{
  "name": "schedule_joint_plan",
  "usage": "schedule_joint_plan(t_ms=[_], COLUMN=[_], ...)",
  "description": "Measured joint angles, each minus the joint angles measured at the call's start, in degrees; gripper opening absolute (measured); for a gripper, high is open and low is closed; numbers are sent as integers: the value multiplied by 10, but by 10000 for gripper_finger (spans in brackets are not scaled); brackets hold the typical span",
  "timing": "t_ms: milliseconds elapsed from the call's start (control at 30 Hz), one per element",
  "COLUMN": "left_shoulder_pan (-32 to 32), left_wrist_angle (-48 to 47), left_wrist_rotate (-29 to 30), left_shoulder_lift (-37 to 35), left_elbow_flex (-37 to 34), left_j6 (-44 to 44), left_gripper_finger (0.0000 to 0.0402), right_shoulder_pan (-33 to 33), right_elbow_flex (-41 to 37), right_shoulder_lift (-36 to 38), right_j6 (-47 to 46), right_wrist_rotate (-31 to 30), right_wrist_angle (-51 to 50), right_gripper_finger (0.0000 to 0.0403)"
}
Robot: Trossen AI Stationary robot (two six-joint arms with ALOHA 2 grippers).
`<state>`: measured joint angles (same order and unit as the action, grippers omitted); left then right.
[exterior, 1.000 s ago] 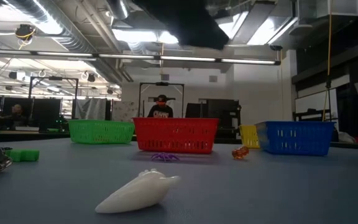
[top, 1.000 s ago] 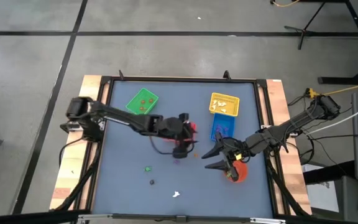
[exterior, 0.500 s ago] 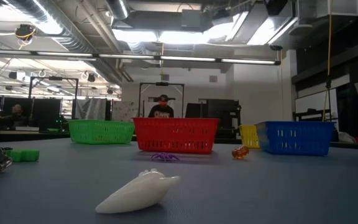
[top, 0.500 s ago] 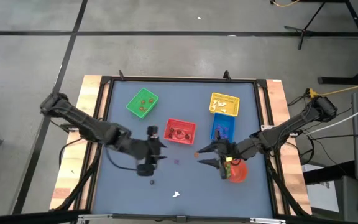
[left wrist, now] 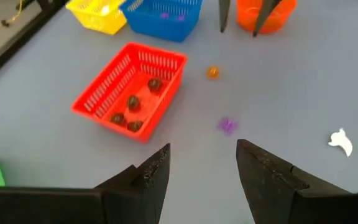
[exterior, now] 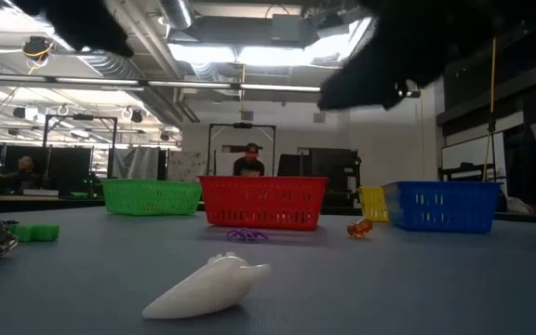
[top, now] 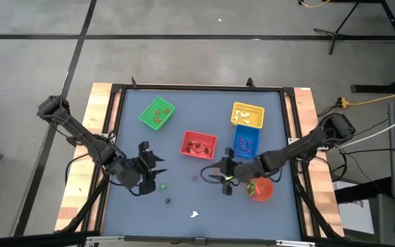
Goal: Sort Halloween decoration
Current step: Put the orange pumpkin toy into the green bin
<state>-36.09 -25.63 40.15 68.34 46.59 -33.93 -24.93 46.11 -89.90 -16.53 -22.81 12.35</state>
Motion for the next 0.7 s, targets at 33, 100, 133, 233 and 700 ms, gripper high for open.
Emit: schedule_joint_plan(t_ms=[33,100,133,233,700], left_shoulder_pan=[-1,0,0,1,1], left_wrist_angle=[0,6,7,13,26], left_wrist_rotate=[-1,-1,-1,-1,-2], left_shoulder_lift=[0,1,1,1,1], left_elbow_flex=[-6,-18,-23,-30,-31], left_j6=[-9,-25,-30,-33,-31], left_gripper_finger=[169,169,169,169,169], right_shoulder_pan=[0,-1,-2,-2,-2], right_elbow_flex=[0,0,0,0,0], right_shoulder_lift=[-9,-26,-33,-50,-110], right_j6=[0,-1,-1,-1,-87], right_wrist_rotate=[5,8,10,8,-36], right_wrist_angle=[-3,-16,-25,-40,-84], right_gripper_finger=[175,175,175,175,175])
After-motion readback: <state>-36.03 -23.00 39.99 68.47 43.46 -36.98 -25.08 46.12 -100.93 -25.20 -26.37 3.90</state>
